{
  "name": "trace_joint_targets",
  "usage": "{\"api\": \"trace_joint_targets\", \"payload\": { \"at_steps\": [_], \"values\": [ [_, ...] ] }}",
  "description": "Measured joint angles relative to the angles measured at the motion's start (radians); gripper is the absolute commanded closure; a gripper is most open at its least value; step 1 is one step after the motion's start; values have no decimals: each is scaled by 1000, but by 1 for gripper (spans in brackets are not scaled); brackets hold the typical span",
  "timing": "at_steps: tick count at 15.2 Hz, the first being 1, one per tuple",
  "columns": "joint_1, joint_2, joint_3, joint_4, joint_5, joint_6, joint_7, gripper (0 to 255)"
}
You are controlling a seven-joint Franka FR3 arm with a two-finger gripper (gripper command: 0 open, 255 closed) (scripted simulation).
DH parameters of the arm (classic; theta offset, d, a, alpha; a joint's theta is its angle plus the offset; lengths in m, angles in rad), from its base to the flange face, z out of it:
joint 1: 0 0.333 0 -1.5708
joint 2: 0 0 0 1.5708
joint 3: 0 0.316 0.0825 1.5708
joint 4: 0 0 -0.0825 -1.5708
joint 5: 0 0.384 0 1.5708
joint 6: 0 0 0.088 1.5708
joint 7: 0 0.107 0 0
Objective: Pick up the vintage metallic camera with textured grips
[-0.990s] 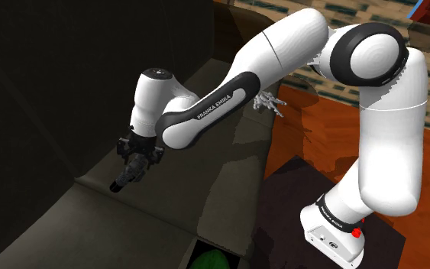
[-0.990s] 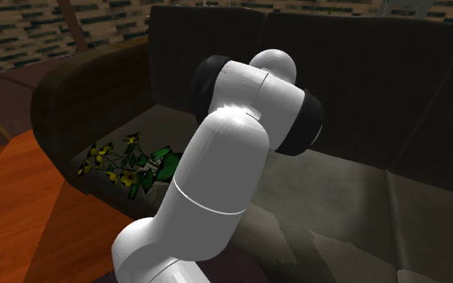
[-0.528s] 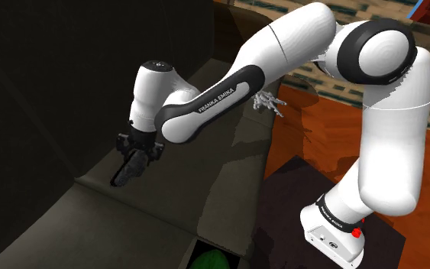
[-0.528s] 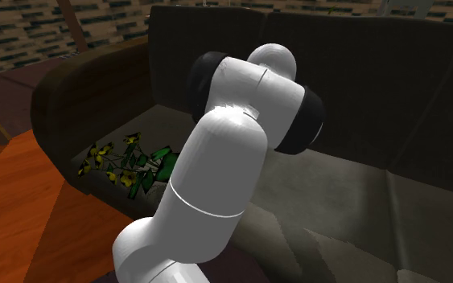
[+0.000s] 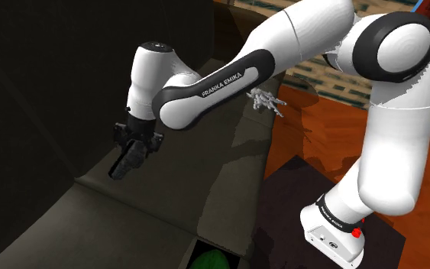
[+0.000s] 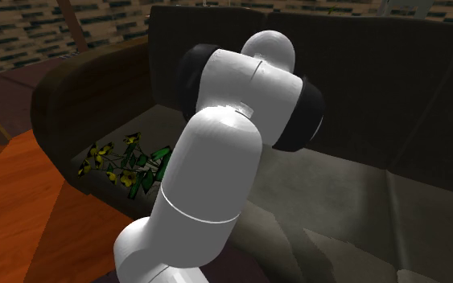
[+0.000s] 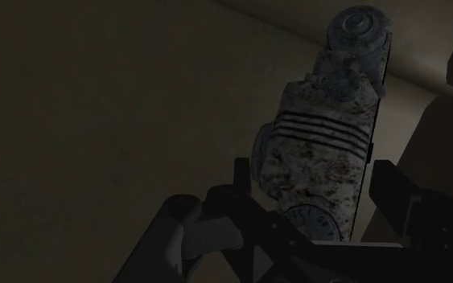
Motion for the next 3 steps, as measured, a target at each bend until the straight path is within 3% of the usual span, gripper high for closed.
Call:
{"api": "trace_joint_targets", "payload": {
  "at_steps": [3],
  "values": [
    [-7, -19, 9, 6, 12, -24, -5, 255]
  ]
}}
